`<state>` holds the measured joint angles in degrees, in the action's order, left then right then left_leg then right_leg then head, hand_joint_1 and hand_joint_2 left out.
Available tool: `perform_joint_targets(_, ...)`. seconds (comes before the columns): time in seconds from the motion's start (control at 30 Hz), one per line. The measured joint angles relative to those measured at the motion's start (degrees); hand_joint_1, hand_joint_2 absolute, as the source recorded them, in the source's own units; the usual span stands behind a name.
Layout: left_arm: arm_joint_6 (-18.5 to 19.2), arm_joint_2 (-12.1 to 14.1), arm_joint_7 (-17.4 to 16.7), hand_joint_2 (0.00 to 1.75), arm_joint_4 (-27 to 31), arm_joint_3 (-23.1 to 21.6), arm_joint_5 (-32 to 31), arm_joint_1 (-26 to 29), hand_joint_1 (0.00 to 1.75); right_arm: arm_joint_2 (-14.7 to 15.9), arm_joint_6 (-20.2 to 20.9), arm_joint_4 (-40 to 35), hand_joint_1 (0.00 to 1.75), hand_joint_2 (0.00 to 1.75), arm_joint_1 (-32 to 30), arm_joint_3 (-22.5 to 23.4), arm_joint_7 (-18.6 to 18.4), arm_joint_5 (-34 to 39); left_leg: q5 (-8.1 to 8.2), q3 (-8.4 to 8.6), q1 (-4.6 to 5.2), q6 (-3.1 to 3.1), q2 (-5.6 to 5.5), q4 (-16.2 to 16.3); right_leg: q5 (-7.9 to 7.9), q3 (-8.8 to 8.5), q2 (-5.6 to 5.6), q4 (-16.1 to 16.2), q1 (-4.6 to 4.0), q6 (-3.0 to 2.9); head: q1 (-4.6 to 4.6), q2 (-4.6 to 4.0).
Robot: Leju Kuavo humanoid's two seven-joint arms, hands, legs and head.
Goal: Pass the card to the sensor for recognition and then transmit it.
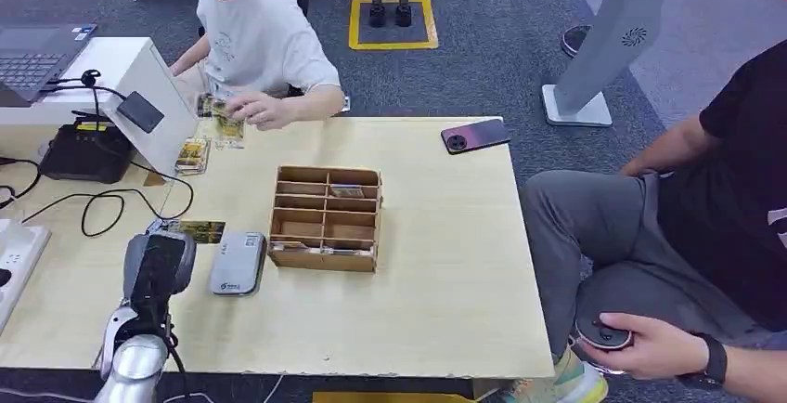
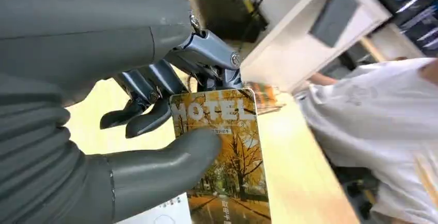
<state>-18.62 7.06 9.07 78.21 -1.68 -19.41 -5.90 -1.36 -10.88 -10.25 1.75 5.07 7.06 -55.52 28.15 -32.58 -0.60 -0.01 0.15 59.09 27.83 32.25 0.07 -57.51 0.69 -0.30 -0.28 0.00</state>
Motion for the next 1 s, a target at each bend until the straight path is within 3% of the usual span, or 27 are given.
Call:
perform_joint_targets(0.2,-0.6,-0.9,-0.1,1.75,-5.8,0.0,2.9,-2.6,1.75,0.0,0.0,0.0,0.0,0.0,0.2,0.0,-0.6,-0.6,-0.02,0.0,0.0,0.02,0.0,0.0,0.0,0.01,0.0,0.0,0.0,0.0,0.0,0.0)
perform_joint_targets(0.43,-3.4,-2.4,0.5,1.75,-12.2,0.0,1.7,-4.5,1.75,-0.3,-0.1,0.0,0.0,0.0,0.2,0.0,-0.6,-0.9,-0.02,-0.01,0.0,0.02,0.01,0.0,0.0,0.01,0.01,0.0,0.0,0.0,0.0,0.0)
perform_joint_targets(1.0,-3.5,-3.6,0.5,1.75,-17.5,0.0,0.2,-5.6,1.75,-0.4,0.0,0.0,0.0,0.0,0.2,0.2,-0.9,-1.0,-0.02,-0.01,0.0,0.02,0.0,0.0,0.0,0.01,0.01,0.0,0.0,0.0,0.0,0.0)
